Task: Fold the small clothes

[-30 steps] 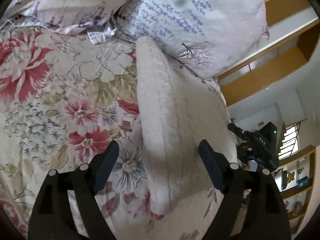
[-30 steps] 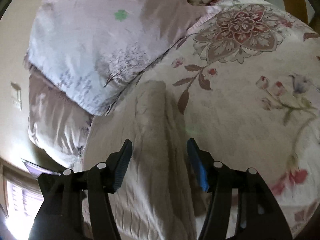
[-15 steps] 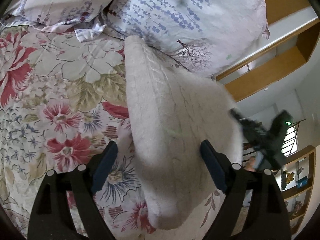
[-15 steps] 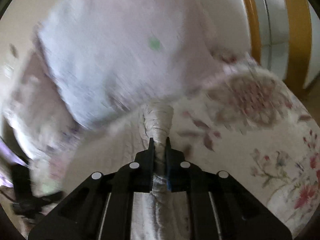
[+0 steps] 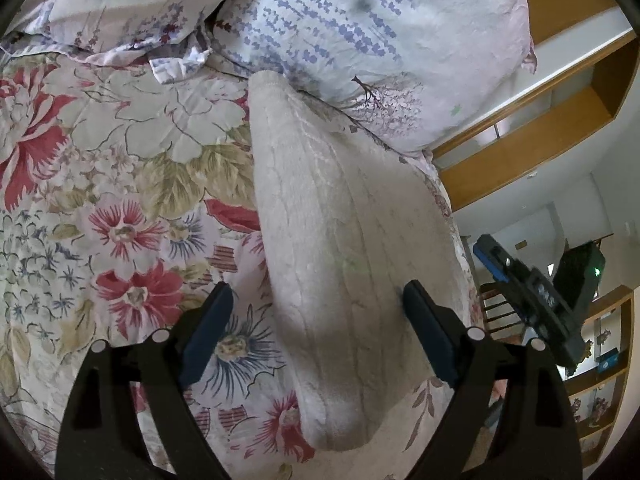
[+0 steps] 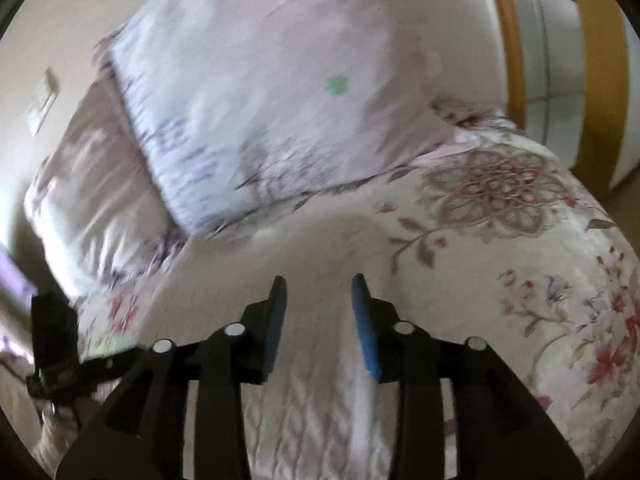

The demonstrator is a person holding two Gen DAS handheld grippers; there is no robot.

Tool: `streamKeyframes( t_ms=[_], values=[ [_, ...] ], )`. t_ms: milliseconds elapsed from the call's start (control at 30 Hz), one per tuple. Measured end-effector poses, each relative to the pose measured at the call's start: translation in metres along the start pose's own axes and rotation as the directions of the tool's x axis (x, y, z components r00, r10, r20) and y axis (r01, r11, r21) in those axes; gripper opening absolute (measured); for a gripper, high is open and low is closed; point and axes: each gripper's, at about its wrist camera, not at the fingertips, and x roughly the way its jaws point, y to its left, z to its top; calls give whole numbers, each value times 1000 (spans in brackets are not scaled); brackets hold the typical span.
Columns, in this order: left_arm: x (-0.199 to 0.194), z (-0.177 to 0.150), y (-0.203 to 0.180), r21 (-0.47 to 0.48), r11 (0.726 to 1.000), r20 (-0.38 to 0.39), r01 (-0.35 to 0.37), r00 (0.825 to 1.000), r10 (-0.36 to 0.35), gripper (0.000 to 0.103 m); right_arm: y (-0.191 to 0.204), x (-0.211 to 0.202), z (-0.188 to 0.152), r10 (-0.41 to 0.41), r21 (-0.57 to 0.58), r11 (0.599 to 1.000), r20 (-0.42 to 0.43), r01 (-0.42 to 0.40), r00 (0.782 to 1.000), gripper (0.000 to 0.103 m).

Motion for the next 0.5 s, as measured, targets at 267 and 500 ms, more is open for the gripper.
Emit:
streamKeyframes(
  t_ms=[267, 500],
  values=[
    [4, 0, -5, 20, 1000, -10, -6, 1000, 7, 90, -8, 38, -31, -22, -15, 1000, -112, 20, 993, 58],
    [4, 3, -4, 8, 1000, -19, 13, 1000, -12, 90, -33, 13, -16, 95, 182, 980, -72, -80, 993, 71]
  ],
)
